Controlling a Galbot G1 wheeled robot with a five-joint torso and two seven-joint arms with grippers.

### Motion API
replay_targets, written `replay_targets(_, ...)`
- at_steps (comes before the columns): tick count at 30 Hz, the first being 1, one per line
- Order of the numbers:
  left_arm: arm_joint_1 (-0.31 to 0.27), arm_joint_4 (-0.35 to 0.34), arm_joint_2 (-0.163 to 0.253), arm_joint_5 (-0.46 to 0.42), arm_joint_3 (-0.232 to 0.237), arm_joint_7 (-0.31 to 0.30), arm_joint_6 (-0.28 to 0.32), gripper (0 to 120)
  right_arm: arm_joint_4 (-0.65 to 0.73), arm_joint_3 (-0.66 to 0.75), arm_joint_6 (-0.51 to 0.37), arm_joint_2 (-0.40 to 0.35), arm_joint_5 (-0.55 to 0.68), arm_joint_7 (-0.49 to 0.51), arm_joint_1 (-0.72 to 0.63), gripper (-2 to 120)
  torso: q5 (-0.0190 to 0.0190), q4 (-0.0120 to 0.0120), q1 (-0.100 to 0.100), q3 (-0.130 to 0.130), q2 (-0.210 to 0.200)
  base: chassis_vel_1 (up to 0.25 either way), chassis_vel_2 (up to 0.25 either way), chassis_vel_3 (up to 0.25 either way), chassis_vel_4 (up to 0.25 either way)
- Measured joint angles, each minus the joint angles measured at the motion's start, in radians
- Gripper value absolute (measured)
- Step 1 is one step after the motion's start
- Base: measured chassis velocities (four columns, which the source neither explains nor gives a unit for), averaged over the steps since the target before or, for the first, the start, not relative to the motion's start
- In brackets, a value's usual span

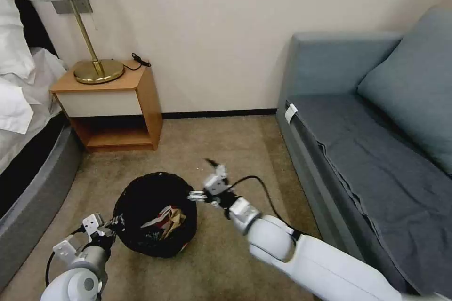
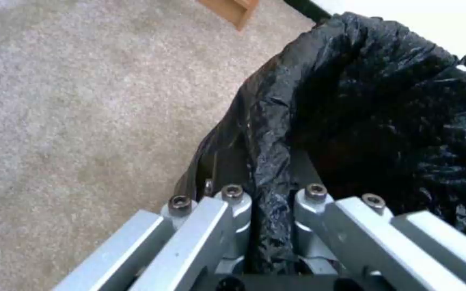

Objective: Pick up the trash bin, then pick up the garbage on the floor and place it into the trash bin.

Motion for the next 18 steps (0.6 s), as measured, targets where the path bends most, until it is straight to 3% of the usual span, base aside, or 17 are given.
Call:
replay_targets(5, -0.006, 0.028, 0.002, 0.021, 0.0, 0.016, -0.023, 4, 0.036, 0.119, 0.013, -0.004, -0.045, 0.026, -0.1, 100, 0.0003, 0.0003, 0.0, 0.0, 0.0, 0.0, 0.0, 0.0, 0.0)
replay_targets(12, 0.002, 0.041, 0.003, 0.046, 0.0, 0.044, -0.054, 27, 0.101, 0.262, 0.021, 0.006, -0.068, 0.022, -0.247, 100, 0.0, 0.0004, 0.0, 0.0, 0.0, 0.0, 0.0, 0.0, 0.0)
replay_targets(16, 0.016, 0.039, 0.004, 0.095, -0.006, 0.091, -0.12, 46, 0.136, 0.361, 0.033, 0.026, -0.093, 0.006, -0.364, 100, -0.0002, 0.0003, 0.0, 0.0, 0.0, 0.0, 0.0, 0.0, 0.0)
replay_targets(18, 0.022, 0.032, 0.004, 0.108, -0.009, 0.108, -0.142, 49, 0.143, 0.385, 0.038, 0.035, -0.1, 0.004, -0.393, 100, -0.0003, 0.0002, 0.0, 0.0, 0.0, 0.0, 0.0, 0.0, 0.0)
